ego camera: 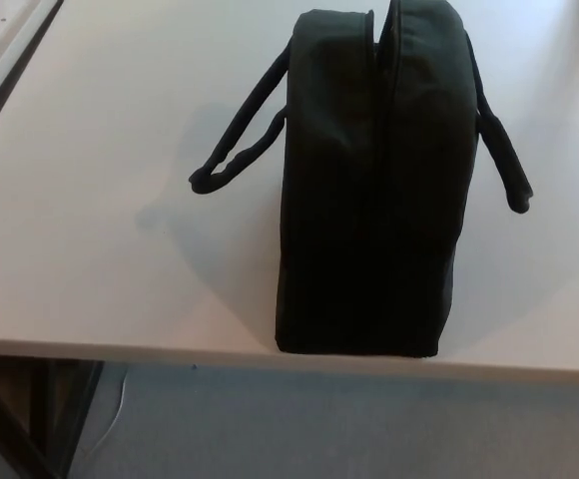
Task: A lunch bag is kept on the middle of the desk and the robot uses both its hands to grab the opening of the bag from the left and right and moves its hands away from each other to spread the bag open
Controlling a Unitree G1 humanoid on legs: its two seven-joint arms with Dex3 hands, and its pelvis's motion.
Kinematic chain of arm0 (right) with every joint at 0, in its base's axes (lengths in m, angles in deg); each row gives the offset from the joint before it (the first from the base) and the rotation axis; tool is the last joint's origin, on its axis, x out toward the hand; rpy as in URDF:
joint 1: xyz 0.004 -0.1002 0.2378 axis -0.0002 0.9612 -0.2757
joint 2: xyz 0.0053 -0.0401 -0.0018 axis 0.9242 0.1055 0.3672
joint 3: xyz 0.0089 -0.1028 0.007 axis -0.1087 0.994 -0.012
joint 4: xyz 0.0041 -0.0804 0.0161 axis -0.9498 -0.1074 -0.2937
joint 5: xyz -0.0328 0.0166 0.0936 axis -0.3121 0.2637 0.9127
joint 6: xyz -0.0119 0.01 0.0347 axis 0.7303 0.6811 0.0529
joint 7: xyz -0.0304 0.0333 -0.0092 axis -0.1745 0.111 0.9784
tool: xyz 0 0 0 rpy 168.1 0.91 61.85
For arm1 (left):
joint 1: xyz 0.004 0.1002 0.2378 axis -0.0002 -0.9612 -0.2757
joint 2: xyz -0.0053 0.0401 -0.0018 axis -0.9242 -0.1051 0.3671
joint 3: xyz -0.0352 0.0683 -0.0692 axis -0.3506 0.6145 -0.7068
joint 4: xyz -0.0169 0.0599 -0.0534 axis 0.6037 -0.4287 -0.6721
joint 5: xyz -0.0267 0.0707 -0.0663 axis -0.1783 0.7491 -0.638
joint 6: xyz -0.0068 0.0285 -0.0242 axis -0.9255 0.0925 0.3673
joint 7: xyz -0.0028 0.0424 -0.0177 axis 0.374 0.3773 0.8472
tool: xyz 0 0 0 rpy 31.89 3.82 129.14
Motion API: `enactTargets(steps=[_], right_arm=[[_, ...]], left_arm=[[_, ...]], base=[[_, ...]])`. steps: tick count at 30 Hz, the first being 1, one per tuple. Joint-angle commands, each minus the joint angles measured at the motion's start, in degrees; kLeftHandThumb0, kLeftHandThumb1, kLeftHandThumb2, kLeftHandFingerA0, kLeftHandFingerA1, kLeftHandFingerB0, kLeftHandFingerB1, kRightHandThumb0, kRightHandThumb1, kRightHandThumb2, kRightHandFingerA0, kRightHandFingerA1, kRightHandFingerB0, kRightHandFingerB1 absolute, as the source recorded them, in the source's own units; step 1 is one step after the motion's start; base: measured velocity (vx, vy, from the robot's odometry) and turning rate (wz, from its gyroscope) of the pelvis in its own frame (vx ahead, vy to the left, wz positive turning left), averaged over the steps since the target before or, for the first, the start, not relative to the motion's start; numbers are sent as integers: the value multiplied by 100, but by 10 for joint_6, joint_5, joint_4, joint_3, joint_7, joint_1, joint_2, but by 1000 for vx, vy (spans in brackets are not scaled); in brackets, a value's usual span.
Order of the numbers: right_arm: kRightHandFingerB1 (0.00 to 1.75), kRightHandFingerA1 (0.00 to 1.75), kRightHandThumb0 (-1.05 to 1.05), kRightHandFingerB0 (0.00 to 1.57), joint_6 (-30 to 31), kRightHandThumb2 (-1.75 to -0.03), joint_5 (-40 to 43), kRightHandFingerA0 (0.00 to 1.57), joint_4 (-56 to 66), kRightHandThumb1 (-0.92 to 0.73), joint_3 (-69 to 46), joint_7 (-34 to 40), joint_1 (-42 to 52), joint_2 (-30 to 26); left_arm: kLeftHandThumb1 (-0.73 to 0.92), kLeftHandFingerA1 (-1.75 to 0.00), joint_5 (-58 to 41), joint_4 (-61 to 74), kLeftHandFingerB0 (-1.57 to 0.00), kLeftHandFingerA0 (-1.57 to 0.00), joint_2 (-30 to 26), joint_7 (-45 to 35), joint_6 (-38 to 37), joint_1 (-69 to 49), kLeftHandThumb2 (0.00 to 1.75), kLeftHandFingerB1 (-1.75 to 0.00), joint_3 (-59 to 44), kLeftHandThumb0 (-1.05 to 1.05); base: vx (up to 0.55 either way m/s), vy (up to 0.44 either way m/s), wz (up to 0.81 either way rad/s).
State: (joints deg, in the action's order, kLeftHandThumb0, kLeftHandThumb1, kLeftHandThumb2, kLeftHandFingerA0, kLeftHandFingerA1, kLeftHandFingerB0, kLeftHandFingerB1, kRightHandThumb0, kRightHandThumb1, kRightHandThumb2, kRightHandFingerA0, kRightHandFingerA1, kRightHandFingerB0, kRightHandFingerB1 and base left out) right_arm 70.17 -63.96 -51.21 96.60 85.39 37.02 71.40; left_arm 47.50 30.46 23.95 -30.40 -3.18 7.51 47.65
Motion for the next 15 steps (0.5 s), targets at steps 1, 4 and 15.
enactTargets(steps=[1, 4, 15], right_arm=[[32, 42, -25, 33, -239, -55, -72, 53, 25, -52, -13, 247, 36, -34], [29, 35, -30, 18, -263, -57, -71, 34, 38, -56, -50, 299, 55, -40], [49, 49, -19, 0, -319, -88, -20, 3, 191, -41, -260, 293, 55, -107]], left_arm=[[55, -41, 55, 18, -31, -62, -52, 177, -298, -23, 56, -31, -42, -13], [35, -60, 107, 42, -15, -43, -68, 263, -330, -40, 84, -49, -64, -6], [35, -54, 159, 262, -12, -27, -131, 302, -371, -48, 82, -47, -232, -2]], base=[[0, 0, 0], [0, 0, 0], [0, 0, 0]])
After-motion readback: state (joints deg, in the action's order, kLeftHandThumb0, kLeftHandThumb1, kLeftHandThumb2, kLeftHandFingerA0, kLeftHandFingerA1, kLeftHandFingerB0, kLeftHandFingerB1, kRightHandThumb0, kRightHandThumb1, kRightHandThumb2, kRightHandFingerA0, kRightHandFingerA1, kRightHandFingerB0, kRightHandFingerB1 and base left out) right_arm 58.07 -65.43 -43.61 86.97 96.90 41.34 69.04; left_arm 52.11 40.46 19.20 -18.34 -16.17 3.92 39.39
